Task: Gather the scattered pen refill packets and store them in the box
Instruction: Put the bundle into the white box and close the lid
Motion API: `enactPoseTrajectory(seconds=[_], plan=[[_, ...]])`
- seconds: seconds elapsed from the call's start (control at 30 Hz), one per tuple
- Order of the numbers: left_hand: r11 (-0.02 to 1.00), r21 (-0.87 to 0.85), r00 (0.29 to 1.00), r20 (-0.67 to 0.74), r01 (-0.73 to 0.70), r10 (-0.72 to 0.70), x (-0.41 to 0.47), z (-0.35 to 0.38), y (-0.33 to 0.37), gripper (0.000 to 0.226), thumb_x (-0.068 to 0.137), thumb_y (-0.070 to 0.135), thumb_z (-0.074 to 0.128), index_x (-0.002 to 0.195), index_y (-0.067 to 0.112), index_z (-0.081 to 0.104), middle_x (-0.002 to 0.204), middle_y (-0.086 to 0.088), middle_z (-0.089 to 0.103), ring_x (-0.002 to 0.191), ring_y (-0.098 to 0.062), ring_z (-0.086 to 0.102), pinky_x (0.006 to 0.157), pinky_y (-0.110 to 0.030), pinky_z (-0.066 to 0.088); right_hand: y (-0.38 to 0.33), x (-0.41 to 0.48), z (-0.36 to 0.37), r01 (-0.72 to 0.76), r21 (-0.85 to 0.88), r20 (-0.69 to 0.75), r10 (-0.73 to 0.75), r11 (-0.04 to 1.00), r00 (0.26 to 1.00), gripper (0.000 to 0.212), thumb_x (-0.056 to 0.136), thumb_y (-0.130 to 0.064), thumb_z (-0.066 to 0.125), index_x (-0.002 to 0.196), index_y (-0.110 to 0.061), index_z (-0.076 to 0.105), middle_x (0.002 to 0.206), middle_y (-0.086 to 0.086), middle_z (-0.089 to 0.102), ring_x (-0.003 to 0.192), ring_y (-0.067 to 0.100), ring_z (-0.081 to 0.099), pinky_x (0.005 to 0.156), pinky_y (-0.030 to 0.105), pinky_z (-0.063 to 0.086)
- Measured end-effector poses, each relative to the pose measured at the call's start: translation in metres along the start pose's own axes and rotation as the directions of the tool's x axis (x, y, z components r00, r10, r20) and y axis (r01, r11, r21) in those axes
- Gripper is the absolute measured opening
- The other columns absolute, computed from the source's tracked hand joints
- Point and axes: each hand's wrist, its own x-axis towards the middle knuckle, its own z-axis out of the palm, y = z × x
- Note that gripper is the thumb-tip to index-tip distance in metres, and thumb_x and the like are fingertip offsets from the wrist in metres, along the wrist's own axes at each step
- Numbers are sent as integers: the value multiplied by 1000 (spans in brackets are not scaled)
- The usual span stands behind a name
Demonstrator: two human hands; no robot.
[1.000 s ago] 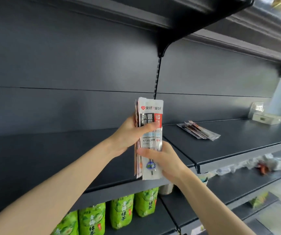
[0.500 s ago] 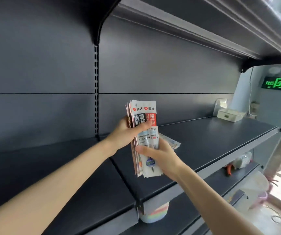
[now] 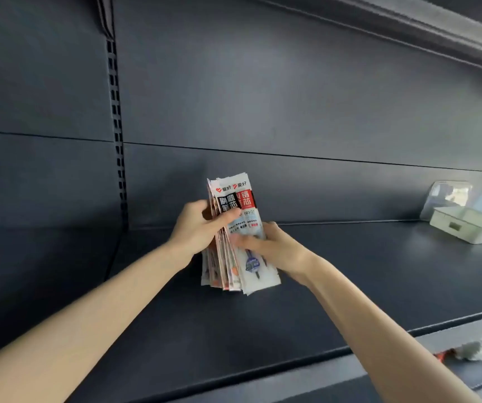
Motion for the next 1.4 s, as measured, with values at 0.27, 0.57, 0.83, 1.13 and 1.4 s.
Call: enactPoseTrajectory(seconds=[0.27,0.57,0.83,1.13,1.4], plan=[[758,618,978,-110,208,-178,21,11,-40,61,82,69,44,116,22,61,129,-7,45,123,-29,42,103,-42,33,30,37,-13,-44,-291,152,92,956,984,27,83,-66,49,102,-49,57,141,-5,26,138,22,13,115,47,18],[892,307,935,20,332,-355,23,19,-43,71,62,78,59,112,28,62,106,10,71,96,-9,67,88,-35,54,49,62,-23,36,-340,229,45,940,972,60,64,-81,56,111,-43,52,119,-9,62,121,20,51,106,47,39],[922,-57,922,-32,384,-386,24,43,-28,17,79,23,74,94,15,73,90,-5,76,80,-19,74,74,-34,59,56,57,-22,105,98,348,-133,990,928,37,80,-26,76,111,-24,56,105,-2,74,94,10,71,88,33,56],[836,-157,849,47,527,-526,25,51,-20,29,71,28,79,95,13,74,83,-9,77,75,-24,74,66,-35,58,69,54,-21,-30,380,289,-88,924,953,73,71,-7,81,130,-18,39,111,8,71,95,23,72,87,43,57],[870,35,868,-95,492,-487,26,49,-32,78,32,73,78,95,27,73,110,-8,67,93,-26,69,83,-43,57,68,58,-19,-58,347,297,-51,936,954,77,69,-11,83,131,-17,38,113,8,70,97,25,71,92,50,53]])
